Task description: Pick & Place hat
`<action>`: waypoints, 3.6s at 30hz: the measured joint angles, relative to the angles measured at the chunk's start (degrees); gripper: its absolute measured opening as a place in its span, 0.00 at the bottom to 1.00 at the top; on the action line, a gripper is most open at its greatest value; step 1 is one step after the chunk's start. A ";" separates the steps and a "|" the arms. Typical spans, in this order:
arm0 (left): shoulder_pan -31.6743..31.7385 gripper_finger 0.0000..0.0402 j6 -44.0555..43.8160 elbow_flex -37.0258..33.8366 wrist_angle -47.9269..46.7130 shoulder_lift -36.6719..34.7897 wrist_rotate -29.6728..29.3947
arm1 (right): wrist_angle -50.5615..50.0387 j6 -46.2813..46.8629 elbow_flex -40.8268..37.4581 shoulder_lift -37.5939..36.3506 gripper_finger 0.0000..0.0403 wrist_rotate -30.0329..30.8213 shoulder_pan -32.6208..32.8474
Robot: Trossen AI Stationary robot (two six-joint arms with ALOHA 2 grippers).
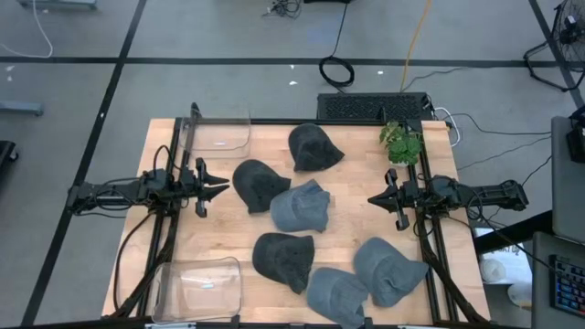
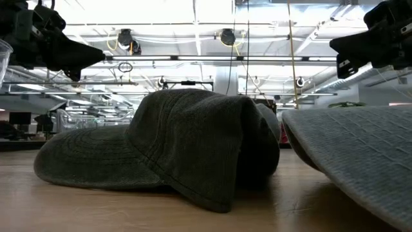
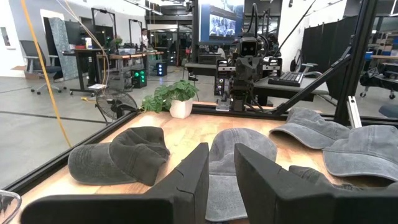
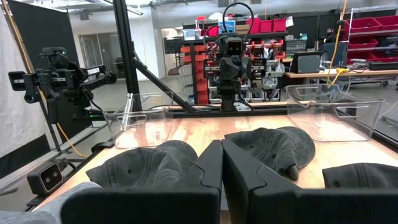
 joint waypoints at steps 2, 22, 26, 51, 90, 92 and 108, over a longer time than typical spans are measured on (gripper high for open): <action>0.00 0.21 0.00 -0.01 0.02 0.00 0.00 | 0.00 0.00 0.00 0.00 0.00 0.00 0.00; 0.00 0.21 0.00 0.00 0.01 0.00 -0.01 | 0.00 0.00 0.00 0.00 0.00 0.01 -0.01; -0.01 0.21 0.00 -0.02 0.02 0.00 0.00 | 0.00 0.00 -0.02 0.00 0.00 0.02 -0.02; 0.00 0.21 0.00 -0.01 0.02 0.00 -0.02 | 0.00 0.00 -0.02 0.00 0.00 0.02 0.00; -0.02 0.21 0.00 -0.02 -0.07 0.00 0.00 | 18.34 17.75 2.64 10.47 0.00 10.16 0.13; 0.00 0.21 0.00 -0.01 -0.11 0.00 0.00 | 14.29 20.09 5.21 17.54 0.01 9.91 0.56; 0.00 0.21 0.00 -0.02 -0.12 0.00 -0.24 | 11.41 56.02 27.61 70.82 0.73 -10.44 -4.38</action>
